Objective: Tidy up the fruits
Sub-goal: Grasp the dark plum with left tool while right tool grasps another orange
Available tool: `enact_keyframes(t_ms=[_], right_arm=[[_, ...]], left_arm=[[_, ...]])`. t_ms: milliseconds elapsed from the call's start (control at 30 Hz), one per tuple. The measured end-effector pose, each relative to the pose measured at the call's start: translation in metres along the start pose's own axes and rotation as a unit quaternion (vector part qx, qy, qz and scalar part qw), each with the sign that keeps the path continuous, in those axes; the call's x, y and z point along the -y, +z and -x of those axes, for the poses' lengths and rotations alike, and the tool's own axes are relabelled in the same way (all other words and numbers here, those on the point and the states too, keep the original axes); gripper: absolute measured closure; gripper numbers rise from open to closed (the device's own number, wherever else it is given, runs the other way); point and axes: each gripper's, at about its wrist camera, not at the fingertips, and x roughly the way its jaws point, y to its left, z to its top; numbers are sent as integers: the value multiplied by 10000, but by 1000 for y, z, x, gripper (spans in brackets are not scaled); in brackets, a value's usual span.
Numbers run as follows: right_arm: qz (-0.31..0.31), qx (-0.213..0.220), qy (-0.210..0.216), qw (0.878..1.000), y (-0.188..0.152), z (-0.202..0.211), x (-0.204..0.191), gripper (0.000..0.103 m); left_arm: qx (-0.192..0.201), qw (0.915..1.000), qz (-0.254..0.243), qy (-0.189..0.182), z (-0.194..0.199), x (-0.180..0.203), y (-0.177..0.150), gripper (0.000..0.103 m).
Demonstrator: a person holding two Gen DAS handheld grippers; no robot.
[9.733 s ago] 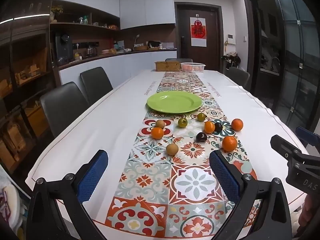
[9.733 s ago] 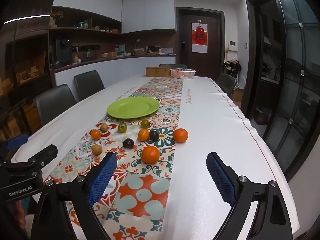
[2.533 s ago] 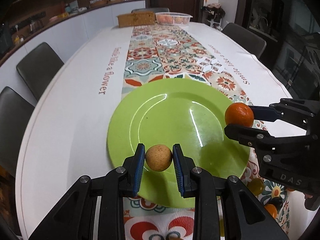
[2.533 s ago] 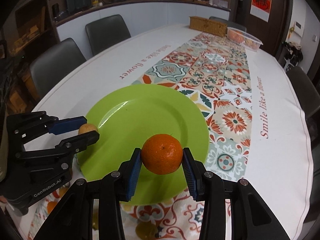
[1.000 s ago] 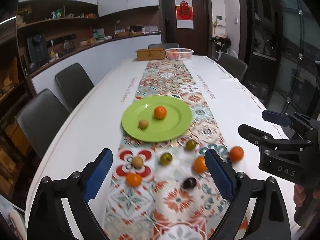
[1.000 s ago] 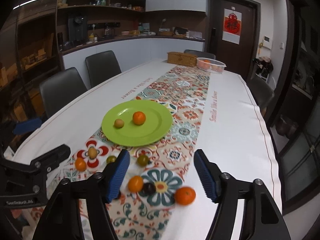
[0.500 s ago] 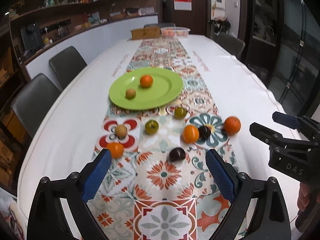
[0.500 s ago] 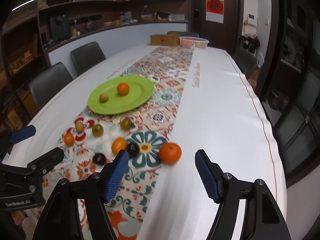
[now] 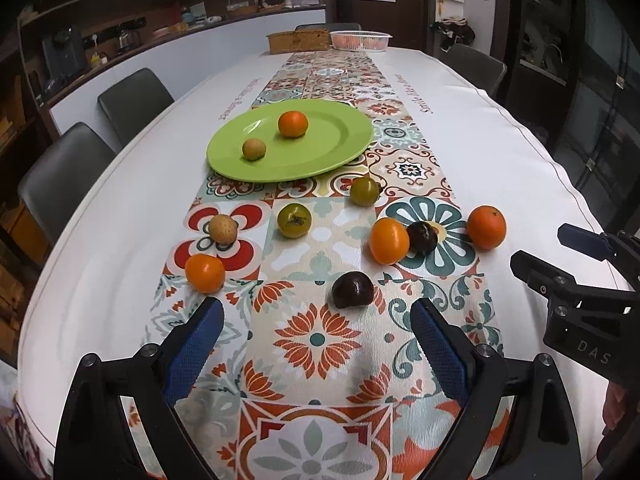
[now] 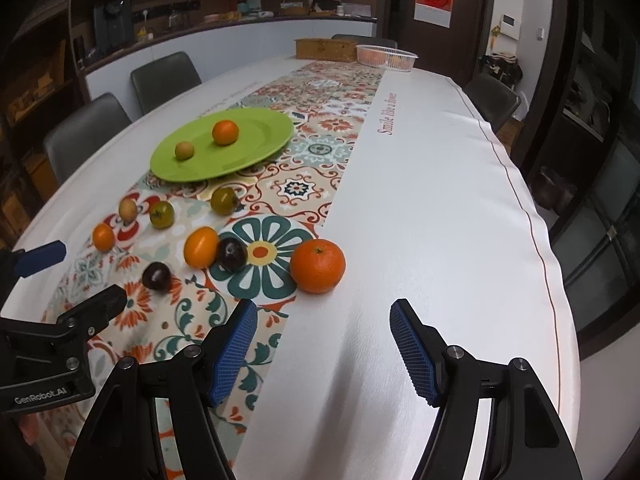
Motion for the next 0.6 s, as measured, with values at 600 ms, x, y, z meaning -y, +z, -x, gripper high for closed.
enact_keyframes(t_ms=[600], right_arm=[[226, -309, 109, 9992, 16, -43, 2, 47]], left_arm=[[-341, 9989, -153, -284, -39, 12, 8, 36]])
